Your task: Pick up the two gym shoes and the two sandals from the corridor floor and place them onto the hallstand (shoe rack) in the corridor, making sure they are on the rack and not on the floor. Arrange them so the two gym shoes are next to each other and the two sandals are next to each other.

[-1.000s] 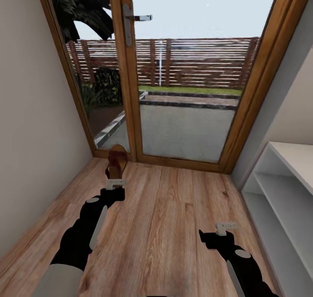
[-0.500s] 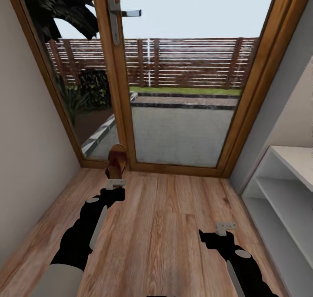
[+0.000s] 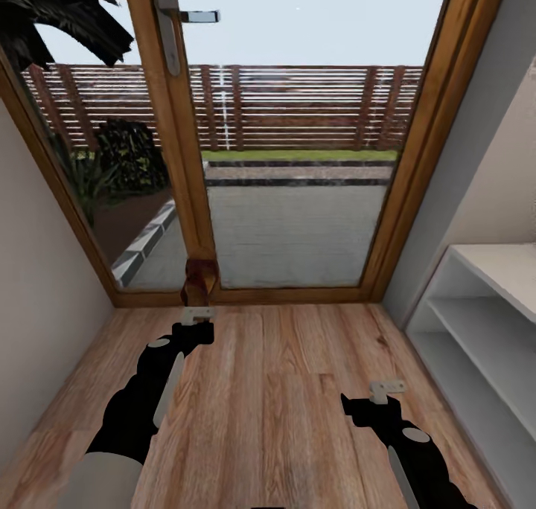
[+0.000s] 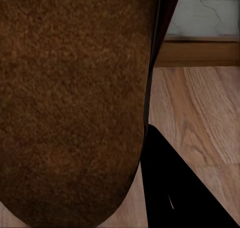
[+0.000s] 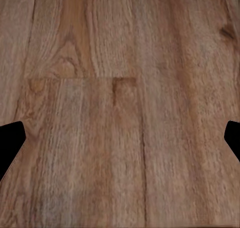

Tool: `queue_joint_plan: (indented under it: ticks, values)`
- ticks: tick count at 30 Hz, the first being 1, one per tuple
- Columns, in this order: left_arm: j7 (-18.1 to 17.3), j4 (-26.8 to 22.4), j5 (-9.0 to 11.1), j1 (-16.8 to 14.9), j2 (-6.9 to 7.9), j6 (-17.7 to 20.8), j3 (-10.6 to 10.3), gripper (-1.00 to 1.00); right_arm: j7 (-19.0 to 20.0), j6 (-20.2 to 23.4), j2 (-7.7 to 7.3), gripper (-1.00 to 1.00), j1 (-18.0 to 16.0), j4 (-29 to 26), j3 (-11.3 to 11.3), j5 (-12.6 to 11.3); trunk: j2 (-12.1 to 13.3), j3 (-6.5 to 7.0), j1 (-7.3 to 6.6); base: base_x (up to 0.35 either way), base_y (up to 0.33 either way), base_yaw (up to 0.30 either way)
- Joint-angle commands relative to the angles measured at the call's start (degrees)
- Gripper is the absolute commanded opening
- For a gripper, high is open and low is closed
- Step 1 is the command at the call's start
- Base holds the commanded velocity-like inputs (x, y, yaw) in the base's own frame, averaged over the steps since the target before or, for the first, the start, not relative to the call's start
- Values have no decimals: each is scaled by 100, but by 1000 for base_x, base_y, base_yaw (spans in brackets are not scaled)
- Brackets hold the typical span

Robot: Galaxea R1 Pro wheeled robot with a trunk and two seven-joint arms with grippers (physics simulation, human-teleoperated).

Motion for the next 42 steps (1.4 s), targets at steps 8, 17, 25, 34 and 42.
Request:
queue_joint_plan:
  ticks: [8,17,25,34,42]
  values:
    - [-32,-11,-14,-1,0,31,6,-100,-1,34,-1,100,-5,-8,3,3,-2,-5,0,38,292,-256]
    - [-32,-14,-21,-1,0,31,6,-100,-1,34,-1,100,-3,-2,-4,3,-2,-2,0,1,34,-272]
    - [-31,-14,-21,-1,0,39,6,-100,-1,34,-1,100,-3,-1,-2,3,-2,24,0,0,0,-288]
    - [-32,-14,-21,-1,0,39,6,-100,-1,34,-1,100,-3,4,-12,-21,-2,56,0,0,171,-289]
    - [-31,-14,-21,-1,0,39,6,-100,-1,34,-9,100,-3,9,-30,-50,-2,67,0,0,313,-119]
